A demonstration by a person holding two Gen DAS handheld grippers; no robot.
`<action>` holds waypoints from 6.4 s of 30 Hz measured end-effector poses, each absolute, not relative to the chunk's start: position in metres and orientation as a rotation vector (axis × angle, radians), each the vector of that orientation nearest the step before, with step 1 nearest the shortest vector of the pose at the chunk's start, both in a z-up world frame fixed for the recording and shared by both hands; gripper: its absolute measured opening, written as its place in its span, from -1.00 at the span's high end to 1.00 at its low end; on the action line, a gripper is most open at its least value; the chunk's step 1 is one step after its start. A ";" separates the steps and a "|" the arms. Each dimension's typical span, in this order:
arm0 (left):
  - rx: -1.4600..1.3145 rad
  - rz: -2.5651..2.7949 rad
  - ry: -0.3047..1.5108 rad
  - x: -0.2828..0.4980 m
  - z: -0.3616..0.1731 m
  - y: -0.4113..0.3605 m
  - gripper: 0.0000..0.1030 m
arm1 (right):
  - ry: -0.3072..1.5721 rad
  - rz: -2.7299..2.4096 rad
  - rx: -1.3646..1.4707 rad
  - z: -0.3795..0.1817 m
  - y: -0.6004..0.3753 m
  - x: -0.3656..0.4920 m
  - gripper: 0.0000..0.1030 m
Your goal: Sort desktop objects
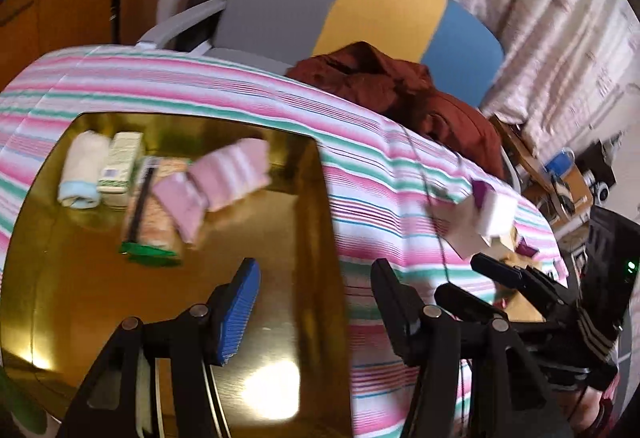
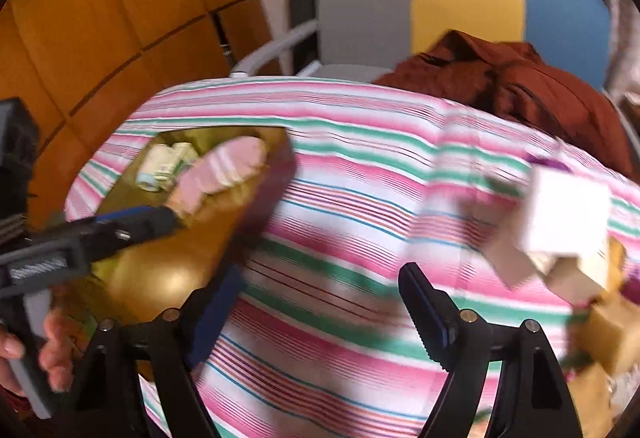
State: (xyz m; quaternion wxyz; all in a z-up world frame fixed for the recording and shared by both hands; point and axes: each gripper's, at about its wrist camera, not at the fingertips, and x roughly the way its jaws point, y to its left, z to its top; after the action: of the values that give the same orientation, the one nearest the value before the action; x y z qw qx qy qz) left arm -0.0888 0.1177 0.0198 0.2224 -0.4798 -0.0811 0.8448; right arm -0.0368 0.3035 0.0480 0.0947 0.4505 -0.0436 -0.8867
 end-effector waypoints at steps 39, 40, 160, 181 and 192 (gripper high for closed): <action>-1.252 2.015 0.136 -0.113 0.001 0.347 -0.13 | -0.397 -3.009 1.827 0.023 0.529 0.002 -0.09; -1.245 2.013 0.129 -0.116 0.001 0.351 -0.13 | -0.418 -3.004 1.820 0.022 0.530 0.002 -0.09; -1.445 1.677 -0.312 -0.092 -0.032 0.310 -0.01 | -1.137 -2.818 1.388 0.036 0.557 0.031 -0.08; -1.236 1.830 -0.308 -0.029 0.000 0.201 0.01 | -0.982 -2.602 1.361 0.030 0.496 0.009 -0.08; -1.123 1.995 -0.408 -0.020 0.028 0.105 0.01 | -0.783 -2.540 1.292 0.046 0.436 -0.008 -0.08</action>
State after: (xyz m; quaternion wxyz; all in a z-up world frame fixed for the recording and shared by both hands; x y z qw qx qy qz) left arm -0.0198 0.1047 0.0275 0.3967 -0.4432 -0.1610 0.7876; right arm -0.0077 0.4355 0.0465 0.0928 0.4352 -0.2637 -0.8558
